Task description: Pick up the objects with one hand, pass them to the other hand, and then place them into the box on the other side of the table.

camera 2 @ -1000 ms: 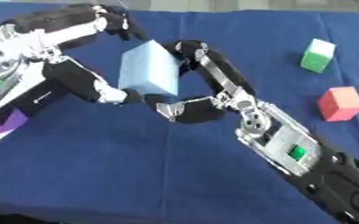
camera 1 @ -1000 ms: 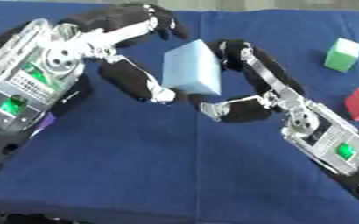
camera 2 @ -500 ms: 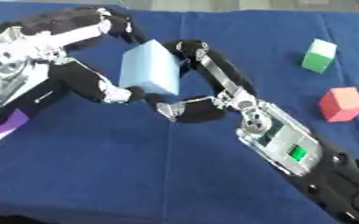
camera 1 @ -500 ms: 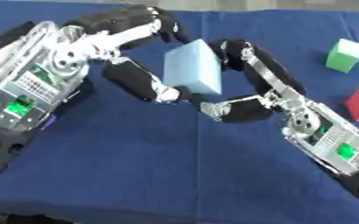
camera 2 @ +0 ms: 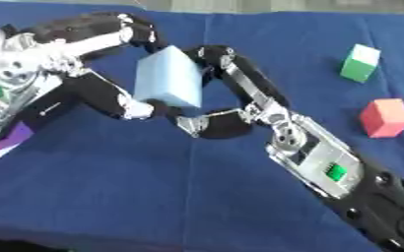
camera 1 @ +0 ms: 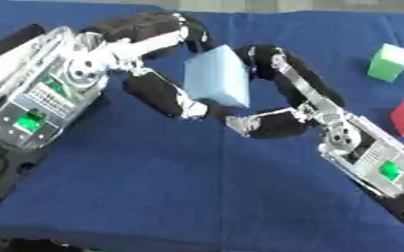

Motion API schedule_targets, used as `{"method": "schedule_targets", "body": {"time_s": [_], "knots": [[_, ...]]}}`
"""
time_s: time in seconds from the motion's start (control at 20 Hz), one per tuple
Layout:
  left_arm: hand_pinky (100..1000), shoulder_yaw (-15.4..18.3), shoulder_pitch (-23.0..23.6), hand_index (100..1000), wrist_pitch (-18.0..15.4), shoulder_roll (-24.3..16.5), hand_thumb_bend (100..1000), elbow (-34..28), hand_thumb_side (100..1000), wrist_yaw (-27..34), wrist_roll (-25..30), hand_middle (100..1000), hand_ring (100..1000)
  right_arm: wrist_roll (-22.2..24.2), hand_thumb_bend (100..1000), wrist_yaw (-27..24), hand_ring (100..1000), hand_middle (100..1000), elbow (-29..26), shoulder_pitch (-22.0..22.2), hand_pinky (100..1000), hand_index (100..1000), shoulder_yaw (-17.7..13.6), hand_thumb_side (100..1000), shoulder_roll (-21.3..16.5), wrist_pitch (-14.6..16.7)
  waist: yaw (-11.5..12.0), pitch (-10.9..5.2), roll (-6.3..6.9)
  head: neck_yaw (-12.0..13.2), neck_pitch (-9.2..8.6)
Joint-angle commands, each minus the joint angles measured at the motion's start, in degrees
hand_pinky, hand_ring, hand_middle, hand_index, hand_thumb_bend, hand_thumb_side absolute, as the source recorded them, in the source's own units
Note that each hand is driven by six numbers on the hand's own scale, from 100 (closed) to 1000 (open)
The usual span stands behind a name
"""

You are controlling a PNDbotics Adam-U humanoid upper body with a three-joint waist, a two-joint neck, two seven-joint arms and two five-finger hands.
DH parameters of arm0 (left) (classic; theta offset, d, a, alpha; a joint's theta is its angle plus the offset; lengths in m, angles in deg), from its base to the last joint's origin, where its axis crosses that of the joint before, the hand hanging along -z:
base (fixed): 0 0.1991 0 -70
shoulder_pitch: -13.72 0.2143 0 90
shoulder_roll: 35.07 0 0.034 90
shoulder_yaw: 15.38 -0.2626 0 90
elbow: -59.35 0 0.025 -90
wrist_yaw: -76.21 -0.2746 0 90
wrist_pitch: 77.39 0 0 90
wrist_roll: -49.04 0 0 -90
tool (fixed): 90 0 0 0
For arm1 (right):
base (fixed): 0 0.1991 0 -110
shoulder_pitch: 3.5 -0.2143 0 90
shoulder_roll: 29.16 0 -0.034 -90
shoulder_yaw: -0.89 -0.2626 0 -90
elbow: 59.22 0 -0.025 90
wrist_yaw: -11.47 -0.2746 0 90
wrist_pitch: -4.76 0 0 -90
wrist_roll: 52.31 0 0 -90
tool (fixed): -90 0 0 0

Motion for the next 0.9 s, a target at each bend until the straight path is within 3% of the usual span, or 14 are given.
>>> {"method": "schedule_targets", "body": {"time_s": [0.05, 0.3, 0.6, 0.65, 0.75, 0.9], "knots": [[841, 0.37, -0.97, 757, 0.18, 0.13, 317, 0.00, 348, 0.18, -0.52, 721, 780, 0.04, 100, 0.10, 711, 537, -1.23, -0.91, 585, 548, 0.05, 100, -0.66, 0.21, -0.07, -0.77, 0.03, 0.16, -0.08], [804, 0.21, -0.97, 670, 0.75, 0.38, 217, 0.09, 246, 0.53, -2.14, 641, 726, 0.02, 100, 0.14, 711, 540, -1.23, -0.82, 584, 549, 0.13, 100, -0.60, 0.14, -0.08, -0.77, 0.00, 0.23, -0.15], [786, -0.02, -0.95, 566, 1.42, 0.53, 103, 0.37, 225, 1.20, -3.36, 588, 692, -0.11, 111, 0.34, 717, 551, -1.23, -0.75, 581, 554, 0.14, 100, -0.64, -0.16, -0.08, -0.78, 0.01, 0.27, -0.07], [781, -0.05, -0.96, 531, 1.51, 0.52, 100, 0.38, 219, 1.33, -3.49, 575, 683, -0.09, 211, 0.43, 730, 568, -1.23, -0.74, 584, 573, 0.15, 100, -0.68, -0.27, -0.08, -0.79, 0.02, 0.28, -0.08], [779, -0.08, -0.98, 511, 1.65, 0.46, 100, 0.35, 216, 1.51, -3.66, 567, 678, 0.05, 300, 0.81, 749, 600, -1.23, -0.71, 593, 609, 0.11, 100, -0.76, -0.59, -0.07, -0.81, 0.03, 0.30, -0.08], [773, -0.15, -1.02, 484, 1.76, 0.28, 100, 0.29, 204, 1.33, -3.75, 556, 672, 0.05, 375, 1.56, 784, 656, -1.23, -0.65, 610, 664, 0.00, 100, -0.86, -1.08, -0.06, -0.82, 0.05, 0.35, -0.07]]}}
